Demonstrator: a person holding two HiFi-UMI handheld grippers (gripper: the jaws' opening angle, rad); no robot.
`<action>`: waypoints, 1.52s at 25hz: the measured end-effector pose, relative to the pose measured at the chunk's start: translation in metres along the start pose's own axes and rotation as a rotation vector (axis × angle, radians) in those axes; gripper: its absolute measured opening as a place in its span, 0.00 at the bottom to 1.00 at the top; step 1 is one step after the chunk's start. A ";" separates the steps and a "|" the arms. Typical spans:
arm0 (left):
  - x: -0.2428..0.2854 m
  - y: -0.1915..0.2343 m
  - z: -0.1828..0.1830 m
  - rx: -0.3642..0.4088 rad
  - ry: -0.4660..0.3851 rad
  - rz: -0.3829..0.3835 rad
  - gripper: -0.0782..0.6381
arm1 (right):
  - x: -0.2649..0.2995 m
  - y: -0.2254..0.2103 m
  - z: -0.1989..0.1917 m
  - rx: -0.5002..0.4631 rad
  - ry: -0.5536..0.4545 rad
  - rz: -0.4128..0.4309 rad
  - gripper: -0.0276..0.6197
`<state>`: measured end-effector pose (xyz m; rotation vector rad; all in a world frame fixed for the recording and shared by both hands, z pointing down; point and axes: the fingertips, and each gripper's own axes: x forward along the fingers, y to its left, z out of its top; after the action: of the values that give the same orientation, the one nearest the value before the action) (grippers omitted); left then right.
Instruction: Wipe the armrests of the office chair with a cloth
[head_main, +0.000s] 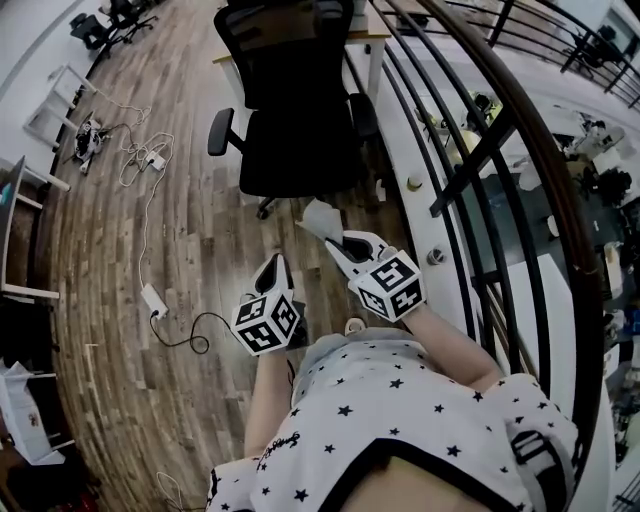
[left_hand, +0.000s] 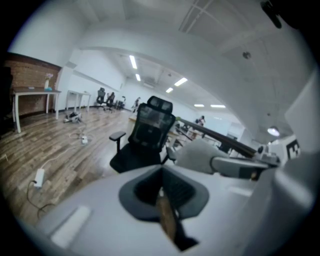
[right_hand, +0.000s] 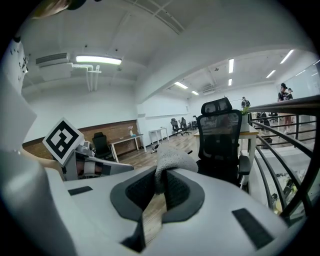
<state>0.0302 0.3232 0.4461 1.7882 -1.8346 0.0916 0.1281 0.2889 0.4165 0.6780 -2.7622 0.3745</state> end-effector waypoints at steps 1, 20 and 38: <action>-0.001 0.000 -0.001 -0.001 -0.001 0.003 0.12 | -0.001 0.000 0.000 0.003 -0.003 0.004 0.09; 0.016 0.006 0.003 -0.038 -0.008 0.053 0.12 | 0.012 -0.012 0.002 0.007 0.009 0.054 0.09; 0.099 0.062 0.067 -0.024 0.000 0.026 0.12 | 0.110 -0.065 0.048 0.003 -0.002 0.017 0.09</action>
<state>-0.0452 0.2118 0.4541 1.7486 -1.8521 0.0794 0.0559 0.1732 0.4185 0.6564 -2.7709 0.3812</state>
